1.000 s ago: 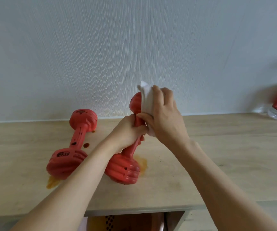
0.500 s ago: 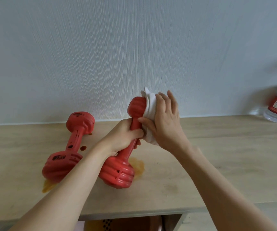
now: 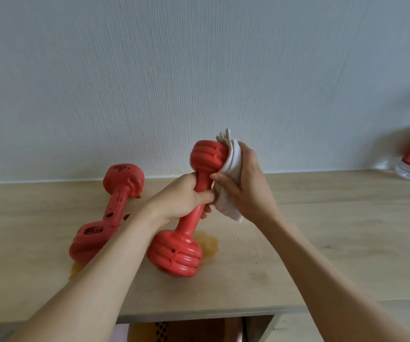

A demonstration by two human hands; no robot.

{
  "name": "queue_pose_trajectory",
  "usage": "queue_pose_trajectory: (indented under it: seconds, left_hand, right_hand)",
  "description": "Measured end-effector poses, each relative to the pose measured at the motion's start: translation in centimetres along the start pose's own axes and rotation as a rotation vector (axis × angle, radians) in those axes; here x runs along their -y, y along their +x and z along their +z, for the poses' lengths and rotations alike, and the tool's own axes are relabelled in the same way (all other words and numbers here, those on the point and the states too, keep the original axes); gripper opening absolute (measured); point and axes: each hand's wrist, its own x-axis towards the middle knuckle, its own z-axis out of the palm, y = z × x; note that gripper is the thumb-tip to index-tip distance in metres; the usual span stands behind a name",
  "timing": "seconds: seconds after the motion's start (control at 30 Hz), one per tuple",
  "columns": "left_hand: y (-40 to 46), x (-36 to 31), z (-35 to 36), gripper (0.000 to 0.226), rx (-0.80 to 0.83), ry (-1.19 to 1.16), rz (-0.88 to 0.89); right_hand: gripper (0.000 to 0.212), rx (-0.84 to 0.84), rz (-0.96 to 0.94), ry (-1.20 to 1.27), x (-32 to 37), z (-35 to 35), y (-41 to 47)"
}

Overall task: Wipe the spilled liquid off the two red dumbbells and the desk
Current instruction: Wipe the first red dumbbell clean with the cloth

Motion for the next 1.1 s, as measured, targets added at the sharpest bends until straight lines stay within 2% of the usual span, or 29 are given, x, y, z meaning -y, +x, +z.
queue_pose_trajectory:
  seconds: [0.07,0.13,0.2,0.27,0.4,0.5,0.57,0.63,0.7,0.77,0.83,0.9,0.97,1.1]
  left_hand:
    - [0.0,-0.2,0.3,0.006,-0.105,0.243,0.039]
    - [0.0,0.0,0.8,0.006,-0.165,0.284,0.075]
    - [0.0,0.2,1.0,0.004,-0.154,0.146,0.066]
    - [-0.2,0.3,1.0,0.016,-0.108,-0.038,0.054]
    - [-0.6,0.4,1.0,0.018,0.032,-0.263,0.066]
    - [-0.7,0.1,0.6,0.009,0.156,-0.376,0.079]
    - [-0.5,-0.3,0.6,0.006,0.172,-0.393,0.072]
    - [-0.3,-0.7,0.6,0.008,0.140,-0.379,0.053]
    - [-0.1,-1.1,0.5,0.002,0.084,-0.255,0.050]
    - [-0.2,-1.1,0.8,0.020,-0.105,0.067,0.091]
    - [-0.6,-0.9,1.8,0.027,-0.375,0.359,0.112]
    - [-1.3,-0.7,2.8,0.022,-0.539,0.410,0.165]
    - [-1.5,-0.4,2.8,0.019,-0.551,0.336,0.226]
    - [-1.0,0.4,1.4,0.015,-0.362,0.193,0.284]
  right_hand:
    - [0.068,-0.014,0.001,-0.079,0.5,0.3,0.1]
    - [0.071,-0.007,-0.011,-0.131,0.9,0.7,0.3]
    - [0.076,-0.008,-0.032,-0.184,1.1,1.0,0.4]
    - [0.080,0.001,-0.075,-0.166,0.7,0.9,0.4]
    - [0.072,0.081,-0.030,0.259,-1.0,0.1,-0.5]
    - [0.074,0.129,0.041,0.346,-1.6,0.1,-0.8]
    - [0.065,0.128,0.076,0.347,-1.7,0.0,-0.7]
    - [0.056,0.103,0.123,0.363,-2.0,0.0,-0.5]
    - [0.056,0.064,0.163,0.386,-2.2,-0.1,-0.5]
    - [0.052,0.047,0.185,0.367,-2.1,-0.2,-0.4]
    - [0.047,0.030,0.187,0.313,-1.5,-0.2,-0.3]
    - [0.056,0.025,0.139,0.242,-0.6,0.0,-0.1]
    - [0.067,0.026,0.065,0.208,0.1,0.1,0.1]
    - [0.072,0.055,0.021,0.267,0.0,0.0,0.2]
